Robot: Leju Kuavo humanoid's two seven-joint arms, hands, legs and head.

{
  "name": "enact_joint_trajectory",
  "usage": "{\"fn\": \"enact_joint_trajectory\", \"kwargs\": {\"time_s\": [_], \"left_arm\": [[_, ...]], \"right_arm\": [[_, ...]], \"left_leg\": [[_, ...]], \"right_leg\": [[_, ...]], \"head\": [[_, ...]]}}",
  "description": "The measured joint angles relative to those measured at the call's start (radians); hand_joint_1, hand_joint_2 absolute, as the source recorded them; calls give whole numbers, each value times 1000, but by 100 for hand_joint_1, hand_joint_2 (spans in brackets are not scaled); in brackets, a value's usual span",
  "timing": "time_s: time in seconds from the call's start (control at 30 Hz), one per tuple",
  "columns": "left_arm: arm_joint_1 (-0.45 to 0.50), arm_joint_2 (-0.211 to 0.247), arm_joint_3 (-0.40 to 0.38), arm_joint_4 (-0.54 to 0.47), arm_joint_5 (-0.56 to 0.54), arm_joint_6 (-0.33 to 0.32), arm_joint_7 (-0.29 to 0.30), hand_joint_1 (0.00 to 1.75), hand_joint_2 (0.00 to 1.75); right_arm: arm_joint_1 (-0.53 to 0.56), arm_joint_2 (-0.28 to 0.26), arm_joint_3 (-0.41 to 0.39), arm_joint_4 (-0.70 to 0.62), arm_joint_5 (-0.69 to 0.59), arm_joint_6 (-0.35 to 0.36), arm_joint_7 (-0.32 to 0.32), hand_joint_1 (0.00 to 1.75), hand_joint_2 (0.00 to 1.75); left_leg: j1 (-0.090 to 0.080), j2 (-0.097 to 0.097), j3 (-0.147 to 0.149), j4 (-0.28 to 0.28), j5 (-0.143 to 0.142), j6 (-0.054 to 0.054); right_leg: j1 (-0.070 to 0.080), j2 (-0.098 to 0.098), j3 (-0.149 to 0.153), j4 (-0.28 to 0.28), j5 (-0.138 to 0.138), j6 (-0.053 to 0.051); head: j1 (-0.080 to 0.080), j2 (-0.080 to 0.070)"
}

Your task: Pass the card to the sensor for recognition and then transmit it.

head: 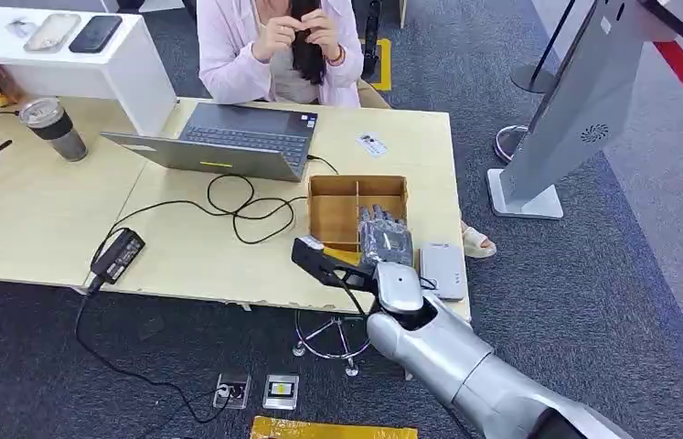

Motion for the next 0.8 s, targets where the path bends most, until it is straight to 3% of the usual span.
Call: {"fn": "enact_joint_trajectory", "kwargs": {"time_s": [0.07, 0.1, 0.8], "left_arm": [[0, 0, -1, 0, 0, 0, 0, 0, 0], [0, 0, -1, 0, 0, 0, -1, 0, 0], [0, 2, -2, 0, 29, 8, 14, 0, 0]], "right_arm": [[0, -5, 0, 3, 2, 3, -78, 0, 175], [0, -6, 0, 4, 3, 4, -83, 0, 175], [-18, -51, -35, 5, 77, 16, -80, 0, 175]], "left_leg": [[0, 0, 0, 0, 0, 0], [0, 0, 0, 0, 0, 0], [0, 0, 0, 0, 0, 0]], "right_leg": [[0, 0, 0, 0, 0, 0], [0, 0, 0, 0, 0, 0], [0, 0, 0, 0, 0, 0]], "head": [[0, 0], [0, 0], [0, 0]]}}
